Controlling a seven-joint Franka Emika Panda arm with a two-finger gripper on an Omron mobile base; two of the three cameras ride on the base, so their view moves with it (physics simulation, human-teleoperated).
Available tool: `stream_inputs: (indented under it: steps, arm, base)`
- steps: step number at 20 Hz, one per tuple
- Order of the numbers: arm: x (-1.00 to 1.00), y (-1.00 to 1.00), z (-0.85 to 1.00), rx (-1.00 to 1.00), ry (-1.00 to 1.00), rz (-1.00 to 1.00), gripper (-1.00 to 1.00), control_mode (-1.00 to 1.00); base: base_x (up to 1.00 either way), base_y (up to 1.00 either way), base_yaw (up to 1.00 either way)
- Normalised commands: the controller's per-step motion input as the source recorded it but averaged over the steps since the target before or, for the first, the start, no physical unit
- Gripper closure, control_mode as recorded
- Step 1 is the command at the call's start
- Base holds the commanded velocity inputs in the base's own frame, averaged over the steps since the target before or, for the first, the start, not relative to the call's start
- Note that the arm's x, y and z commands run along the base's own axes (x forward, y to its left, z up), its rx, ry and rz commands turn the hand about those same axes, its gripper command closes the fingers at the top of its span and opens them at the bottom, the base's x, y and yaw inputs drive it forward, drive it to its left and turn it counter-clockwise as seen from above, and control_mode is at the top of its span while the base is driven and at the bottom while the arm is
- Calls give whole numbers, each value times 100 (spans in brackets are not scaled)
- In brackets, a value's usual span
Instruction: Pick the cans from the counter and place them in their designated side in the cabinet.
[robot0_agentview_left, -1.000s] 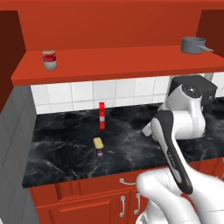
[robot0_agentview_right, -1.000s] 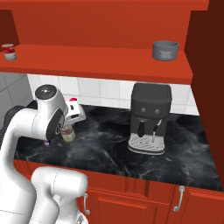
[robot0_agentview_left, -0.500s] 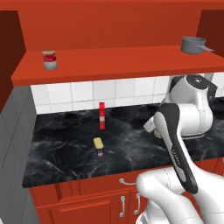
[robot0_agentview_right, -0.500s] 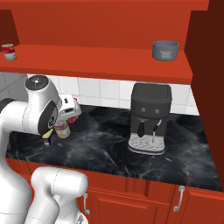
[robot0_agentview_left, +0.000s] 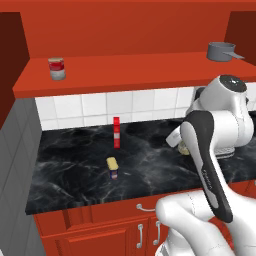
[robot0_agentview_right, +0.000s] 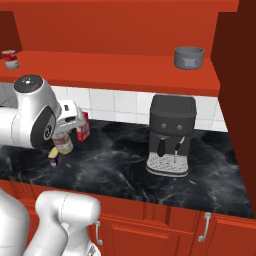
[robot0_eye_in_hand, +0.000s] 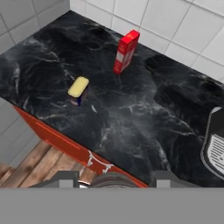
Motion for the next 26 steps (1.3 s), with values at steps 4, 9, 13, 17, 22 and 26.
stream_inputs:
  steps: [4,9,13,17,22,26]
  arm:
    - [-21,6,29,0,0,2,100,-100]
    - [-23,5,27,0,0,2,100,-100]
    - [-17,8,26,1,0,2,100,-100]
    - [-8,18,25,2,-2,3,100,-100]
    - [0,19,26,3,-5,3,100,-100]
    - [0,15,29,4,-6,4,100,-100]
  base:
    - [0,0,0]
    - [0,0,0]
    - [0,0,0]
    - [0,0,0]
    - [0,0,0]
    - [0,0,0]
